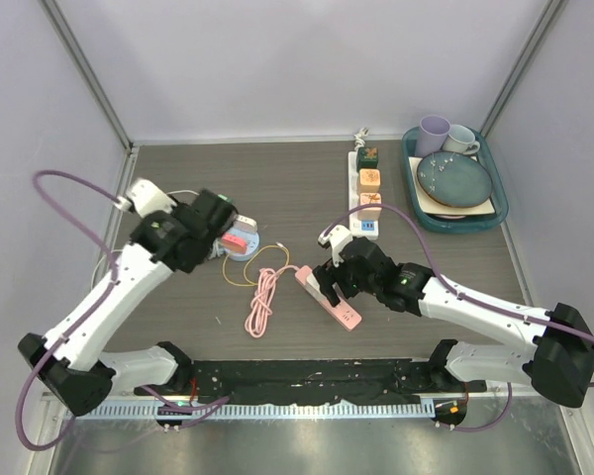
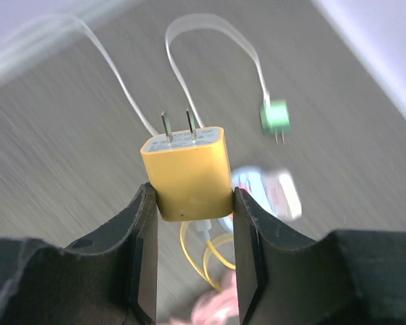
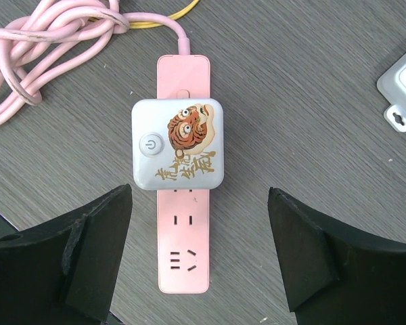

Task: Insert the plug
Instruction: Pick up the plug from the center of the board.

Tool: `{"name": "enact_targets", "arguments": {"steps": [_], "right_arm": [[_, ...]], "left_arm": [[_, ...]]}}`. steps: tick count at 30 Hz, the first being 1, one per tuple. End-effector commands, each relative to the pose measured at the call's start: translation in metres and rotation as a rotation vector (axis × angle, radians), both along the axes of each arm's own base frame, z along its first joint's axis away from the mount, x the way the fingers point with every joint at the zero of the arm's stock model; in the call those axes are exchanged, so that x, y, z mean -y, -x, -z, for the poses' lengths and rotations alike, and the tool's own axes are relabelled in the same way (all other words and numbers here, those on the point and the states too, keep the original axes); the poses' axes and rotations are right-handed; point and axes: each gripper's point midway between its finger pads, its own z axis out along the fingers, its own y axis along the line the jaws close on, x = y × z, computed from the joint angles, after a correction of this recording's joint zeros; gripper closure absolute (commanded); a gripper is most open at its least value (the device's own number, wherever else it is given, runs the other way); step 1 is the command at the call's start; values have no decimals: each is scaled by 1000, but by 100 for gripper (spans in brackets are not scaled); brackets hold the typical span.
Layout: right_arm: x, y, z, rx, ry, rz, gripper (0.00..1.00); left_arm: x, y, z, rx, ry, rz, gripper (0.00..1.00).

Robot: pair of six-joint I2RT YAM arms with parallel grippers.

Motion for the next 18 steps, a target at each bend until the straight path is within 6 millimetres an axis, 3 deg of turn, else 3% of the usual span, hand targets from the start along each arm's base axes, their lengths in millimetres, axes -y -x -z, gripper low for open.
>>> {"name": "enact_targets", "arguments": {"steps": [1,2,5,9,10,11,13,14,15,17,18], "right_arm": [[-3,-4,-5,18,-26,8,16],[-3,-4,-6,17,-30,12,16],[-2,-5,-11,26,-42,27,16],[-1,-6,-18,41,-64,42,16],[0,-6,-22,50,-74,46,16],[0,-6,-24,52,-79,47,16],[0,-6,-28,61,-99,51,16],[-4,-7,-33,71,-122,46,17],[-6,-6,-35,74,-139,40,17],[-14,-5,-50,99,-215,18,17],[-16,-4,-53,104,-240,12,18]], "left_arm": [[-96,8,-133,138,-424,-128,86],[-108,-1,-160,243,-383,-216,86],[-127,-6,-224,407,-383,-253,86],[-122,-18,-261,480,-415,-205,91],[-120,-22,-262,463,-429,-183,91],[-111,-37,-247,390,-455,-130,90],[-91,-53,-238,379,-405,3,87],[-81,-58,-224,339,-390,67,85],[-60,-69,-207,348,-308,167,85],[-40,-73,-187,352,-212,249,84],[-27,-74,-167,347,-138,287,83]]}}
